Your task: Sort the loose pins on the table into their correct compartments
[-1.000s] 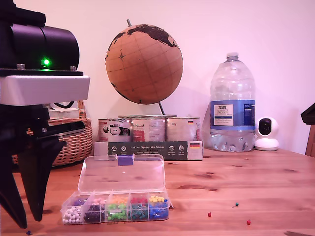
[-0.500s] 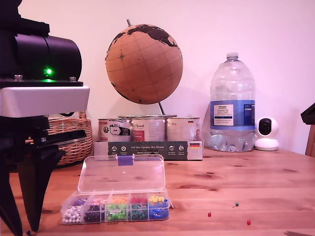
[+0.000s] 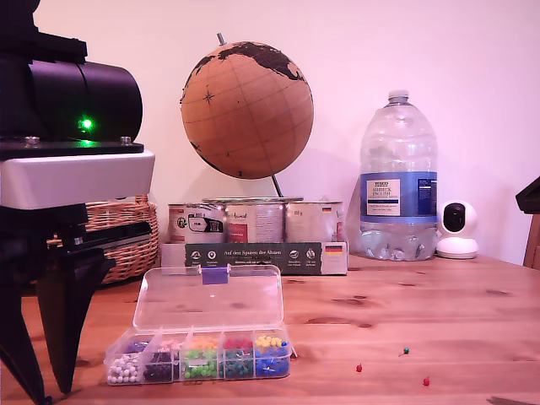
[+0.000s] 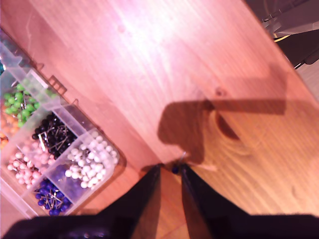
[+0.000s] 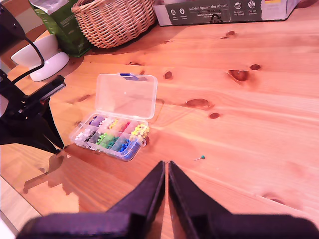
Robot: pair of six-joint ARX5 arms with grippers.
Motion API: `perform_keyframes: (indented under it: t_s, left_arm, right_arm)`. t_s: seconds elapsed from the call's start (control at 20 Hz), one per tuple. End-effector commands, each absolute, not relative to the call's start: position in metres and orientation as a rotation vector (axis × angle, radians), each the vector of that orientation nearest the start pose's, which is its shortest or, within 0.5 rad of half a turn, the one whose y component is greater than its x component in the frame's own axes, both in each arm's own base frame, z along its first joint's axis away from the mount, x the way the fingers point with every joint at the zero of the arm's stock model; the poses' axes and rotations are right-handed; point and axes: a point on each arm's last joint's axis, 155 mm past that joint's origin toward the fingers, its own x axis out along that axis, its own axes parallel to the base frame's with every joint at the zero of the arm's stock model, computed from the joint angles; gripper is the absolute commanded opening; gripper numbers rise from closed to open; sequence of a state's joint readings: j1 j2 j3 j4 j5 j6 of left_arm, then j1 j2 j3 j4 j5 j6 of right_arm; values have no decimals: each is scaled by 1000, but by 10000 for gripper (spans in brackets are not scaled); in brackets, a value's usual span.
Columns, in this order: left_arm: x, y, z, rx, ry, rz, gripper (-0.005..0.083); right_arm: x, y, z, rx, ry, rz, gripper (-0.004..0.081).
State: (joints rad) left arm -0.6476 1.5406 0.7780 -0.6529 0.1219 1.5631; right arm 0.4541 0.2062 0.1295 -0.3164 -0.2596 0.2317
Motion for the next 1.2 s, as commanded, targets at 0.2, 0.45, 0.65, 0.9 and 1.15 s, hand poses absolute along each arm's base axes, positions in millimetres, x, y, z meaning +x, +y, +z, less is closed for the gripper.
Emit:
perform_keyframes:
  t_s: [0.2,0.45,0.65,0.9,1.15]
  left_arm:
    - [190,-172,-14,1566,681,-1693,52]
    - [191,-173,-14,1566,679,-1693,30]
    - [190,-173,-14,1565,680,-1693,-16]
    - [191,-172,-14,1571,684,-1687,-17]
    - [196,-170,-8,1540,732,-1604,-17]
  right_arm:
    - [192,148,108,179,472,663,-12]
    - [192,148,108,179,472,663,-12]
    - [192,148,108,181,473,663,-12]
    - [192,148,108,181,473,663,-12]
    - [192,148,108,181,473,663,-12]
